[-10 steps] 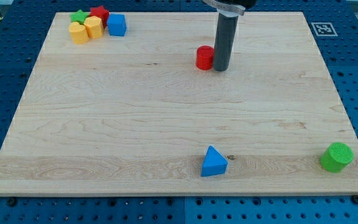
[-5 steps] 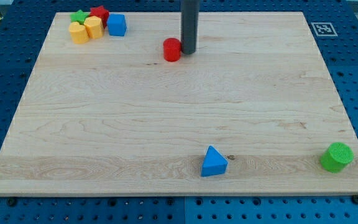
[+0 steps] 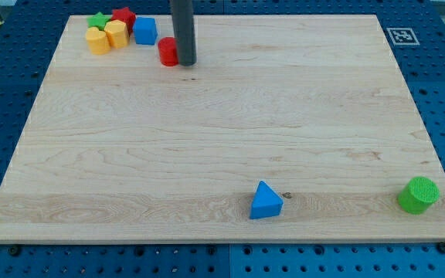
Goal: Move the red circle into the group of the blocks
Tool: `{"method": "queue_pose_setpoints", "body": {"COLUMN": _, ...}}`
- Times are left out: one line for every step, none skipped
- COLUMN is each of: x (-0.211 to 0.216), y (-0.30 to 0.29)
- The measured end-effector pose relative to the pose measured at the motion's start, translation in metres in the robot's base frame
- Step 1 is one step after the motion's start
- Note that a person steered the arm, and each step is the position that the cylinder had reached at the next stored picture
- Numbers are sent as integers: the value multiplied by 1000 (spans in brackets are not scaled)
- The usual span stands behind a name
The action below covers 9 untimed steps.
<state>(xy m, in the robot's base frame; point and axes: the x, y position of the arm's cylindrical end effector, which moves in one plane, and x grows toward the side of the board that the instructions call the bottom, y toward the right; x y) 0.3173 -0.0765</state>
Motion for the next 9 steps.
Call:
{"method": "queue_pose_setpoints", "body": {"x": 0, "y": -22}}
{"method": "queue_pose_setpoints", "body": {"x": -4, "y": -44}}
{"method": "queue_pose_setpoints", "body": {"x": -5, "y": -50}}
{"method": "queue_pose_setpoints", "body": {"x": -5, "y": -50}}
{"method": "queue_pose_setpoints", "body": {"x": -15, "y": -60}}
{"method": "queue_pose_setpoints", "body": {"x": -7, "y": -43}}
{"method": "queue_pose_setpoints", "body": {"x": 7, "y": -7}}
{"method": "queue_pose_setpoints", "body": {"x": 15, "y": 13}}
{"method": "queue_pose_setpoints", "body": {"x": 31, "y": 41}}
